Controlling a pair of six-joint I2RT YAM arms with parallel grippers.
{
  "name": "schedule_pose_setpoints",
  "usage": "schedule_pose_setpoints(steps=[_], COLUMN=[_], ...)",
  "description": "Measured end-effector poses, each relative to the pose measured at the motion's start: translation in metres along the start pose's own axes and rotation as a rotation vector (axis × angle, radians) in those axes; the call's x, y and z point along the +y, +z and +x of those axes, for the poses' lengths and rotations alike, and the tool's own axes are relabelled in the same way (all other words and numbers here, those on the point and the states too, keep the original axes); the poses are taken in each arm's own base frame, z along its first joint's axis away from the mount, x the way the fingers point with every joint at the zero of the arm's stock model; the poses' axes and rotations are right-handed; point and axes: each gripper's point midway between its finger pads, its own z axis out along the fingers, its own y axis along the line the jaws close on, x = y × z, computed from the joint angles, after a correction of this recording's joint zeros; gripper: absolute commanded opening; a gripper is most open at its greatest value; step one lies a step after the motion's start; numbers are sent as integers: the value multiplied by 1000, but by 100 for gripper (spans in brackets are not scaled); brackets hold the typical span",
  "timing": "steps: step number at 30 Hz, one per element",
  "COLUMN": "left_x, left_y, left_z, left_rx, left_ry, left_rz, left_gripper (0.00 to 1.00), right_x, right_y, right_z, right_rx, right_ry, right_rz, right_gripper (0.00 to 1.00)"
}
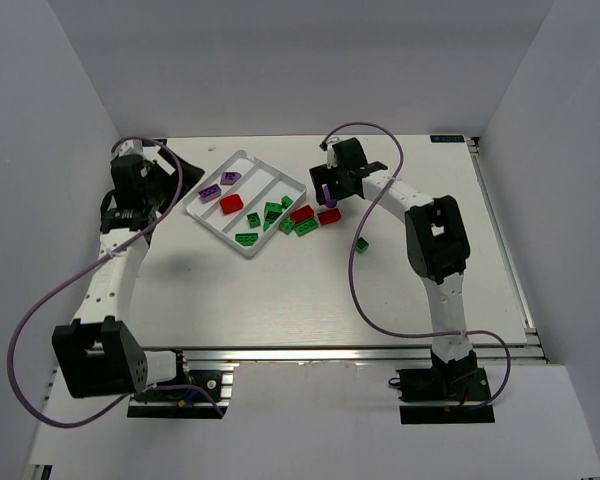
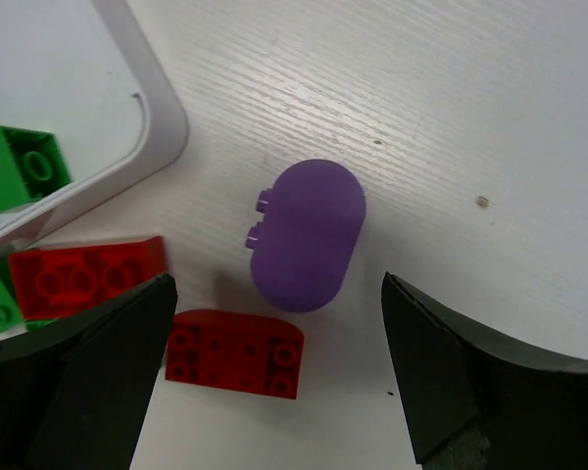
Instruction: Sort the legos into containers by color
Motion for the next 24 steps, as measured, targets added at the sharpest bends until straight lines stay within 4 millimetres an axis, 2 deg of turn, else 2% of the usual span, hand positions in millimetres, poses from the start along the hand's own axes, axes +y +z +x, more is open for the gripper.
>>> schedule_pose_setpoints(steps=[5,10,12,14,16,18,19,24], left_x=[13,13,13,12,10,7,5,-7], left_y=[-25,-33,-32,-30,-27,-24,-23,-15], left_z=[25,30,35,40,44,50,55,82], left_rx=[29,33,52,73,92,110,123,214], left_ry=[-36,-62,-79,-99,-116,-138,-152,-237], left_rz=[-29,-28,-20,-7,12,44,64,192], left_gripper=[98,98,98,98,98,98,98,98], right_x=[-14,-18,-19,-17,-16,-16,-16,-15], right_y=[16,27,32,33,33,33,34,27], right_z=[5,19,25,23,23,22,21,24], right_rx=[18,49,61,55,53,48,44,7], right_ry=[12,24,18,20,13,7,3,-32], right_rz=[78,93,95,87,80,76,72,29], right_gripper=[84,74,66,55,49,39,31,14])
